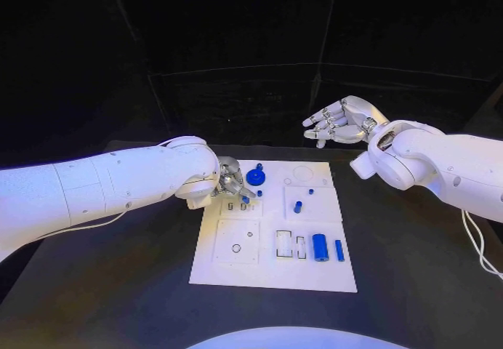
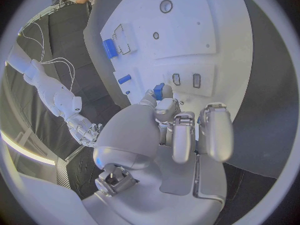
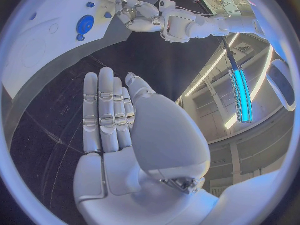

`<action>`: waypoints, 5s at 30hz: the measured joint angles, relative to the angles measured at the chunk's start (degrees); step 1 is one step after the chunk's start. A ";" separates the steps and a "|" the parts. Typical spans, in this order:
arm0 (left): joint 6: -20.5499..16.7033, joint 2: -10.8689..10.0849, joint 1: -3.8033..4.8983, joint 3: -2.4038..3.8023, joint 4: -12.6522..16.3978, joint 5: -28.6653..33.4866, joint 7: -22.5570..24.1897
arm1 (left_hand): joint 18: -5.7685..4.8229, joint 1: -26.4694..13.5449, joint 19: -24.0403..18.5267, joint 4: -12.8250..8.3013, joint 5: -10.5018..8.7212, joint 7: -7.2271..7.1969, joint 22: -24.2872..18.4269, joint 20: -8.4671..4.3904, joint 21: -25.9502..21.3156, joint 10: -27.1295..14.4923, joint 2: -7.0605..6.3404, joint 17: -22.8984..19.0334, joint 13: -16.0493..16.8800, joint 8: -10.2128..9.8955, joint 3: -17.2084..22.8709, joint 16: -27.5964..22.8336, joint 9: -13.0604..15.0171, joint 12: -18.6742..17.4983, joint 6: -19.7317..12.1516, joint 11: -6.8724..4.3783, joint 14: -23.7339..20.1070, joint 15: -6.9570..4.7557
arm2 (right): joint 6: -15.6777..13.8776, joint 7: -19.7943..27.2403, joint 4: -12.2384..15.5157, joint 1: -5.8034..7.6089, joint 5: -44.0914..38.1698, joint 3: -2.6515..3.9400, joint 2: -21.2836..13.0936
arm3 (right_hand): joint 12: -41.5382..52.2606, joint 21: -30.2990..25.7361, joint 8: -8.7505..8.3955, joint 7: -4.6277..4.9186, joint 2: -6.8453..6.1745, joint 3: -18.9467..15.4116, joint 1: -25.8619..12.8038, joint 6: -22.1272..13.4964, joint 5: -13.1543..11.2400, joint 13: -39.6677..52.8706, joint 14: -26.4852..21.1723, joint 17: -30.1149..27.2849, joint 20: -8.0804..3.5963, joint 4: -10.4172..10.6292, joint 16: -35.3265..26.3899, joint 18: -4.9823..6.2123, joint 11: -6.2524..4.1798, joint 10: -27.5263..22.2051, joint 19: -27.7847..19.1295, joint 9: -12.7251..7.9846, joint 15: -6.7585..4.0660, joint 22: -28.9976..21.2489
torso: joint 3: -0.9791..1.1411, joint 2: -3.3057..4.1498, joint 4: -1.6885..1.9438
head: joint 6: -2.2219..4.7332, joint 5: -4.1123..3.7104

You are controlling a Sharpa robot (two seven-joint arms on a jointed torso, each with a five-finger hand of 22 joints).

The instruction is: Assemble the parts on the task board

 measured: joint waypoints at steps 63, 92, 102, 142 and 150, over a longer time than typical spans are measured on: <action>-6.04 -0.51 -3.93 -0.05 1.43 -14.09 0.05 | 0.00 -5.31 -0.22 -1.70 -0.09 0.02 0.89 -0.20 0.00 0.19 -5.93 0.00 -0.39 -0.95 14.04 0.00 4.04 0.00 0.22 -0.16 0.00 0.01 | 0.07 0.30 -0.02 -0.01 -0.50 -0.01 -0.10 | 0.01 -0.22 0.00 0.00 -0.02 0.15 -0.44 0.00 0.00 -0.06 0.03 0.08 0.00 0.15 -0.31 0.00 0.00 0.00 0.00 0.00 0.03 -0.11 | 0.30 -0.19 0.13 | -0.67 0.70; -5.09 -0.98 -4.35 -0.01 2.50 -14.38 0.02 | 0.00 -5.84 -0.22 -2.03 -0.31 0.14 0.88 -0.20 0.00 0.32 -6.29 0.00 -0.52 -0.88 14.87 0.00 4.37 -0.11 0.18 -0.27 0.00 0.01 | 0.37 0.38 -0.32 -0.01 -0.52 -0.01 0.04 | 0.01 -0.43 0.00 0.00 -0.02 0.15 -0.44 0.00 0.00 -0.10 0.21 0.11 0.00 0.14 -0.31 0.00 0.00 0.00 0.00 0.00 0.20 -0.10 | 0.30 -0.17 0.20 | -1.35 1.08; -4.56 -1.18 -4.29 0.01 2.62 -14.39 0.04 | 0.01 -5.83 -0.22 -2.10 -0.35 0.04 0.87 -0.20 0.00 0.32 -6.56 0.00 -0.68 -0.89 15.06 0.00 4.36 -0.38 0.43 -0.26 0.00 0.01 | 0.47 0.38 -0.42 -0.01 -0.52 -0.01 0.06 | -0.22 -0.43 0.00 0.00 -0.02 0.31 -0.44 0.00 0.00 -0.10 0.20 0.18 0.00 0.31 -0.31 0.00 0.00 0.00 0.00 0.00 0.20 -0.16 | 0.31 -0.17 0.14 | -1.30 1.43; -1.52 1.13 -4.35 -0.05 -0.67 -13.76 -0.20 | 0.00 -13.99 -0.03 -1.34 -0.31 -0.69 1.48 -0.39 0.27 0.82 -8.12 0.00 -0.85 0.01 16.03 0.00 7.10 -0.38 2.60 -0.61 0.00 -0.41 | 0.53 0.36 -0.17 -0.01 -0.53 -0.01 -0.07 | -0.22 -0.42 0.00 0.18 0.30 0.30 -0.76 0.18 0.00 -0.14 0.41 0.23 0.00 0.30 -0.62 0.00 0.00 0.00 0.00 0.00 -0.01 -0.17 | 0.32 -0.16 0.10 | -1.05 0.62; -1.39 1.26 -4.41 -0.08 -1.15 -13.65 -0.20 | 0.01 -16.94 -0.03 1.62 -0.31 -0.81 1.47 -0.39 0.26 1.02 -8.68 0.00 -0.88 0.01 13.03 0.00 7.64 -0.38 2.89 -0.81 0.00 -0.41 | 0.53 0.36 -0.12 -0.01 -0.53 -0.01 -0.19 | -0.22 -0.66 0.00 0.18 0.30 0.30 -0.76 0.18 0.00 -0.13 0.41 0.29 0.00 0.30 -0.62 0.00 0.00 0.00 0.00 0.00 -0.01 -0.23 | 0.29 -0.18 0.10 | -0.71 0.59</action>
